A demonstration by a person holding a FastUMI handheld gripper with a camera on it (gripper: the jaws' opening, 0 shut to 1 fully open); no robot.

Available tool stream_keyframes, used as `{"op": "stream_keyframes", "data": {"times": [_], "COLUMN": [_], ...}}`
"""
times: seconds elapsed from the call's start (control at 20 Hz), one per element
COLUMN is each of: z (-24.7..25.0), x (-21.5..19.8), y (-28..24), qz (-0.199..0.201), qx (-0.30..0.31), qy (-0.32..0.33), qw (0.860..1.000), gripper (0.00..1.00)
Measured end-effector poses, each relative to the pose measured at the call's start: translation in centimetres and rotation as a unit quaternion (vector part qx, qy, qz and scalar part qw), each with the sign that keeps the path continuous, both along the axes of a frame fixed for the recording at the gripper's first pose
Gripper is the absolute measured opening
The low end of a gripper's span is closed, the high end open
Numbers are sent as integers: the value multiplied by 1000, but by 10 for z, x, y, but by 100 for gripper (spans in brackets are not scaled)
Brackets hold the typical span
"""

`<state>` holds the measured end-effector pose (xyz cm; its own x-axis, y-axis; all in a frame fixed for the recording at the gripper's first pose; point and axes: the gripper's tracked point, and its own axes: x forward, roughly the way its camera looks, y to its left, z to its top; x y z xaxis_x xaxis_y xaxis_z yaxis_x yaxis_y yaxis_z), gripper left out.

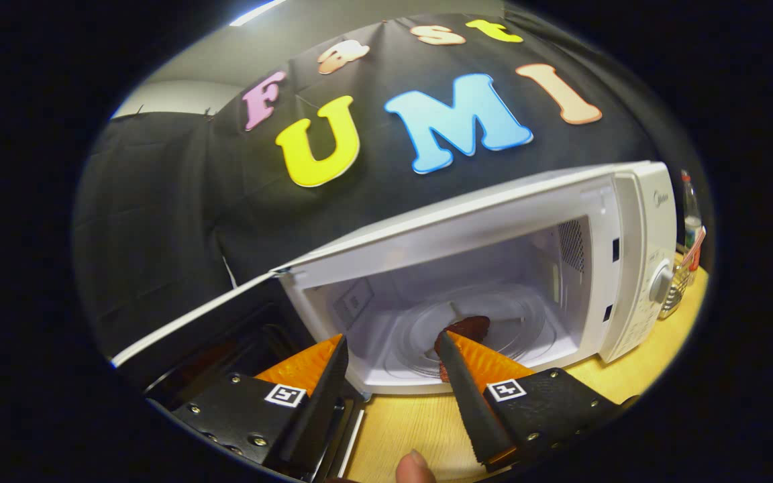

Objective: Open the microwave, put the food inside, and close the microwave door.

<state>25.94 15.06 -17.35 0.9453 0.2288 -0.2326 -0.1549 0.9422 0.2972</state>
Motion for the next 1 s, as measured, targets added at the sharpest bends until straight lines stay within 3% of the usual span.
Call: {"op": "stream_keyframes", "data": {"times": [0.1,0.3,0.45,0.55,0.75,0.8,0.9,1.0], "z": [33,103,157,166,144,127,102,67], "x": [-34,-111,-178,-206,-249,-252,-254,-252], "y": [9,39,77,98,153,169,174,186], "qz": [24,93,175,205,275,283,260,252], "qx": [-25,-7,40,50,14,-8,-60,-103], "qy": [-37,-97,-153,-155,-135,-124,-135,-111], "qw": [999,991,972,965,952,951,954,956], "gripper": [95,95,95,77,31,32,4,5]}}
